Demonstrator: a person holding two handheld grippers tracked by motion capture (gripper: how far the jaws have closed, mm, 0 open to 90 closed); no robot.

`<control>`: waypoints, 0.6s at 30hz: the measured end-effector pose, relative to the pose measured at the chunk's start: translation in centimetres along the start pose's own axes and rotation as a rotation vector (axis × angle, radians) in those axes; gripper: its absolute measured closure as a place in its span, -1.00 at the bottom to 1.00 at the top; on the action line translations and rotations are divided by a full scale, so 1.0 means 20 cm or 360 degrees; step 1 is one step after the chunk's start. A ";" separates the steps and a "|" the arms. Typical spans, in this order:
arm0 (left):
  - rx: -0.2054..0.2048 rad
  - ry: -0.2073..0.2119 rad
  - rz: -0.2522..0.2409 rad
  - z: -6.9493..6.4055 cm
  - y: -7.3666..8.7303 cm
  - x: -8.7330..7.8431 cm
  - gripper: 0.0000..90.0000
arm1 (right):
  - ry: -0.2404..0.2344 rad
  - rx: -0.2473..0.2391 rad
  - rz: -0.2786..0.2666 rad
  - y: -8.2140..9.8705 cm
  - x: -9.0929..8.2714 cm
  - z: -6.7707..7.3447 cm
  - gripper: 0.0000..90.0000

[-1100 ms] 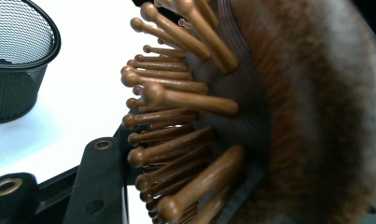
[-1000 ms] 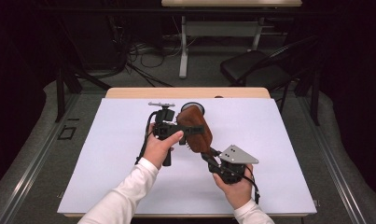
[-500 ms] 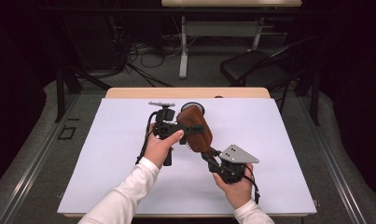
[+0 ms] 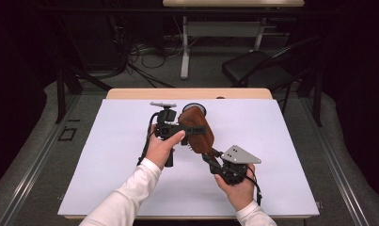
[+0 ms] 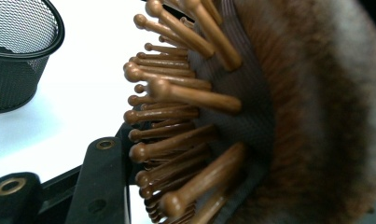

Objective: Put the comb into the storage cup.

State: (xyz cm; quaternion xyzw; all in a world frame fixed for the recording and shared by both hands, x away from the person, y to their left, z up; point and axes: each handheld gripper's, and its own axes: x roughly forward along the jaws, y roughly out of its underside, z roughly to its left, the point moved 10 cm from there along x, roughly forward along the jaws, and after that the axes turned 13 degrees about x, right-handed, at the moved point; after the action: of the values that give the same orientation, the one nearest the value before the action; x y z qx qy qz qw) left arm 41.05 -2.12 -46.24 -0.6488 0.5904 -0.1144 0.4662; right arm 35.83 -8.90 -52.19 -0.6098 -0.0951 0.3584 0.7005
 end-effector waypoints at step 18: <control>0.0003 -0.0017 -0.0016 0.03 -0.01 0.00 0.07 | -0.0022 0.0017 0.0004 0.00 0.01 0.00 0.06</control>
State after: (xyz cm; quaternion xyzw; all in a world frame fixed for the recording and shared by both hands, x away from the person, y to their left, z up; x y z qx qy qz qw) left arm 41.57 -1.84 -46.37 -0.6519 0.5844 -0.1140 0.4695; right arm 35.99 -8.76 -52.22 -0.6036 -0.0972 0.3640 0.7026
